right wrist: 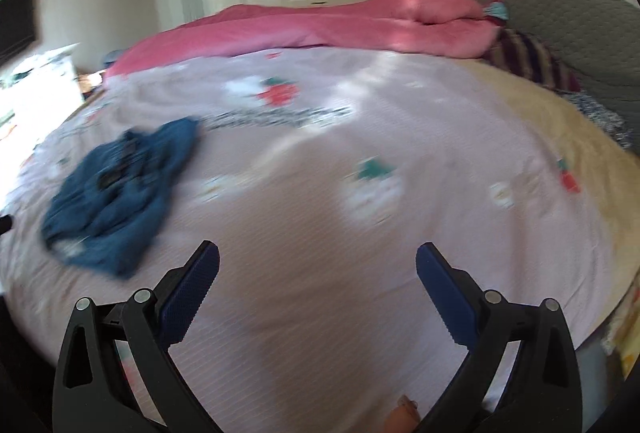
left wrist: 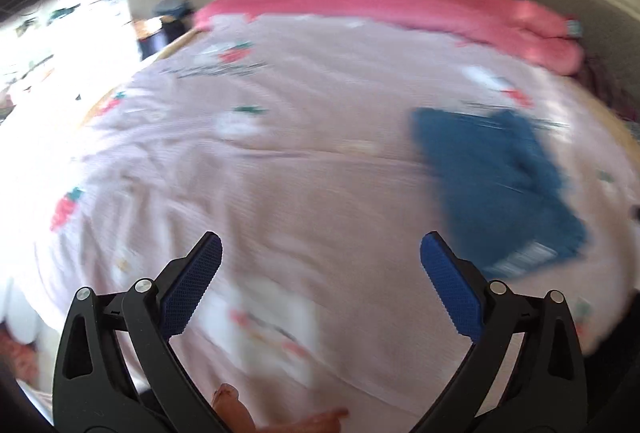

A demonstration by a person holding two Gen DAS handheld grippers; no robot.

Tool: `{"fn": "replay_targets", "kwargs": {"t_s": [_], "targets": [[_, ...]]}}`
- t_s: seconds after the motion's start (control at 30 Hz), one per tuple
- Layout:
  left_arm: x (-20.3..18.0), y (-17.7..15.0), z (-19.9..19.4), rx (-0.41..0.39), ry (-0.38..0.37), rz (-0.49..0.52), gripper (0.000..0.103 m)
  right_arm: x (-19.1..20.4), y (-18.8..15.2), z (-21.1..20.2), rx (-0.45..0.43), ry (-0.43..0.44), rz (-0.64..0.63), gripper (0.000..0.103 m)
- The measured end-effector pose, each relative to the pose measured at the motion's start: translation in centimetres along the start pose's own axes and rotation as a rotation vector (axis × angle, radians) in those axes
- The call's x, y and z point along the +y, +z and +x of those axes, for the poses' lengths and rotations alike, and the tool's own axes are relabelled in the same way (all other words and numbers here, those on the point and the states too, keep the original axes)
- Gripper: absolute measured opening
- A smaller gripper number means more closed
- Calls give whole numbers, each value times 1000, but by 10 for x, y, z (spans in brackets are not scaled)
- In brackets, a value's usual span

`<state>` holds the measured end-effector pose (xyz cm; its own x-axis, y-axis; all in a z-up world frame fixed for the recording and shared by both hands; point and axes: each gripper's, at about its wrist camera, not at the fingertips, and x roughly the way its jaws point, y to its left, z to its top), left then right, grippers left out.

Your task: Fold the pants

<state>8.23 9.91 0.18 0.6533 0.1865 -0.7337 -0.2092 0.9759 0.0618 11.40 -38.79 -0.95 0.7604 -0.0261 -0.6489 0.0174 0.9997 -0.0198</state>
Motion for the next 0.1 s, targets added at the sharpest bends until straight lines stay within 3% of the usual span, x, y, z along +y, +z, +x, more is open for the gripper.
{"fn": "replay_targets", "kwargs": {"t_s": [0.1], "targets": [[45,34,57,59,107,-29,94,-54,33,47,36,-195,13,98]]}}
